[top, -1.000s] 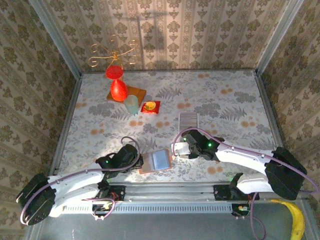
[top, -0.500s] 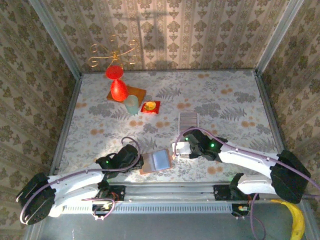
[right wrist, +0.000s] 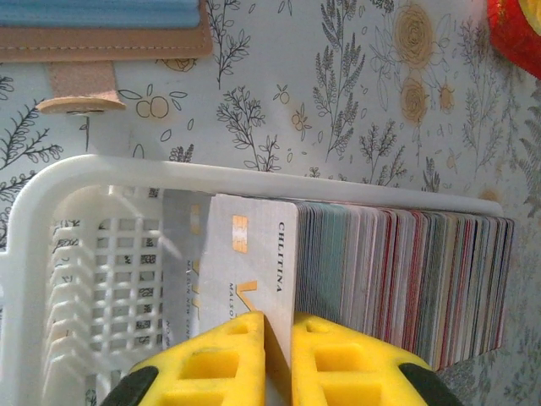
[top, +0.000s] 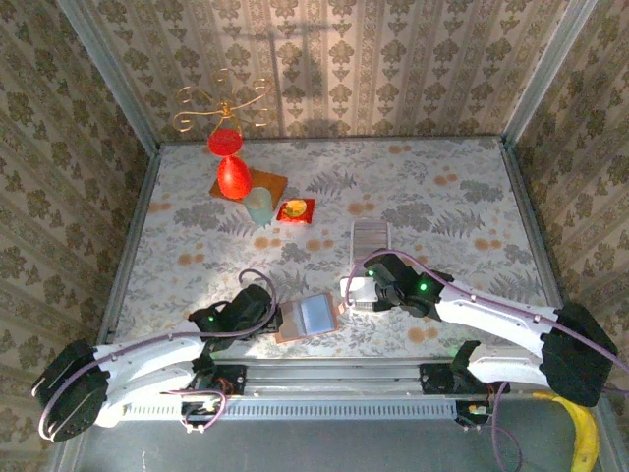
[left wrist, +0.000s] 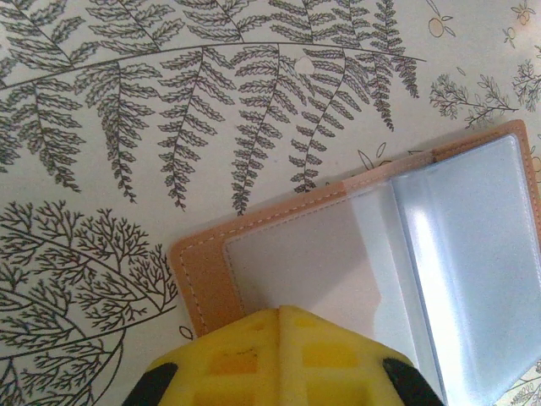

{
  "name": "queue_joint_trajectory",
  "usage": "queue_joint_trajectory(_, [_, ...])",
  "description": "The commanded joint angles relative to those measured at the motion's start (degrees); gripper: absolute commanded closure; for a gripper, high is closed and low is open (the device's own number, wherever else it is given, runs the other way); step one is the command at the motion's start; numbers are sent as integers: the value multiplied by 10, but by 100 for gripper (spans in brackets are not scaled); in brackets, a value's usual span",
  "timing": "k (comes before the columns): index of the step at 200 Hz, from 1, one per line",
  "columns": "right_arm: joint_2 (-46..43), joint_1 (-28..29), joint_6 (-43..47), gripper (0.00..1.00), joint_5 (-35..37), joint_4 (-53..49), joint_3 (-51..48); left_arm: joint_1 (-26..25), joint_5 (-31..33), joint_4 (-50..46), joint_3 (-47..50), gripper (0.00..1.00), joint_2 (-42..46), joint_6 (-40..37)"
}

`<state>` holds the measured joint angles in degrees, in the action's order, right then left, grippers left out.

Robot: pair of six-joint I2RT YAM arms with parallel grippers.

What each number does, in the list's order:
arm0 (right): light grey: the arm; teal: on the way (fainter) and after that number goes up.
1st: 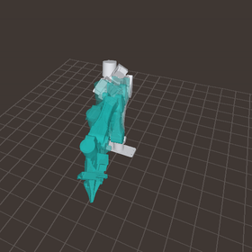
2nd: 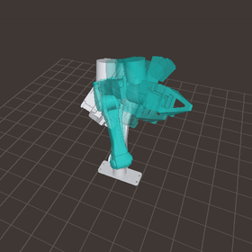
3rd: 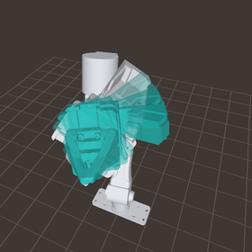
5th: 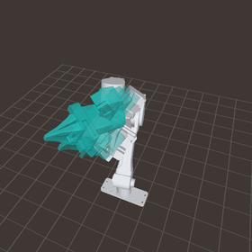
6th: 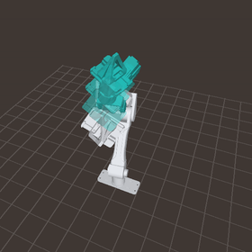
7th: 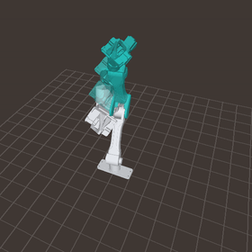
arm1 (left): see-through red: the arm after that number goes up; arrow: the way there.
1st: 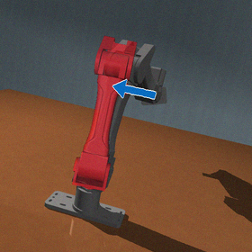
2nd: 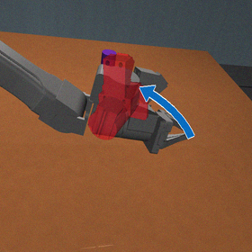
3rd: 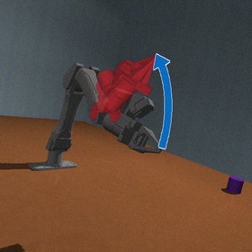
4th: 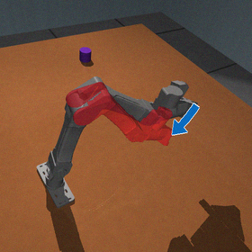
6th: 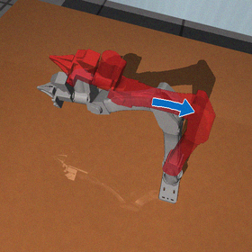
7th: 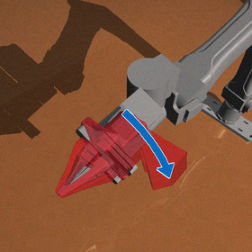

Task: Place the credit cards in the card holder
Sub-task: Pick up the credit card from the storage box, then insert the credit card into the card slot.

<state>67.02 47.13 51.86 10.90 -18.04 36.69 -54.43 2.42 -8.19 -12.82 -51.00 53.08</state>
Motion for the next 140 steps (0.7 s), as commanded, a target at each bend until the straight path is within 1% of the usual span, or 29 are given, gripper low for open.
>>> queue_joint_trajectory(1, [-27, -5, -18, 91, 13, -4, 19, -6, 9, -24, -19, 100, 4, 1])
queue_joint_trajectory(42, [-85, 1, -78, 100, -47, -66, 34, -6, 1, -33, -23, 100, 20, -1])
queue_joint_trajectory(58, [-113, 6, -129, 100, -75, -81, 42, -6, -5, -43, -30, 96, 31, -4])
queue_joint_trajectory(76, [-144, 9, -189, 100, -115, -99, 51, -5, -14, -58, -40, 88, 45, -9])
queue_joint_trajectory(101, [-192, 29, -276, 100, -165, -99, 46, -6, -34, -63, -44, 84, 71, -10])
queue_joint_trajectory(106, [-202, 35, -314, 100, -154, -89, 43, -7, -38, -63, -45, 83, 76, -9])
queue_joint_trajectory(114, [-211, 39, -420, 100, -107, -61, 40, -7, -47, -64, -43, 81, 85, -8])
queue_joint_trajectory(120, [-214, 39, -479, 100, -93, -57, 44, -7, -51, -66, -42, 81, 92, -7])
queue_joint_trajectory(140, [-200, 40, -610, 100, -99, -79, 72, -10, -60, -73, -38, 80, 112, 0])
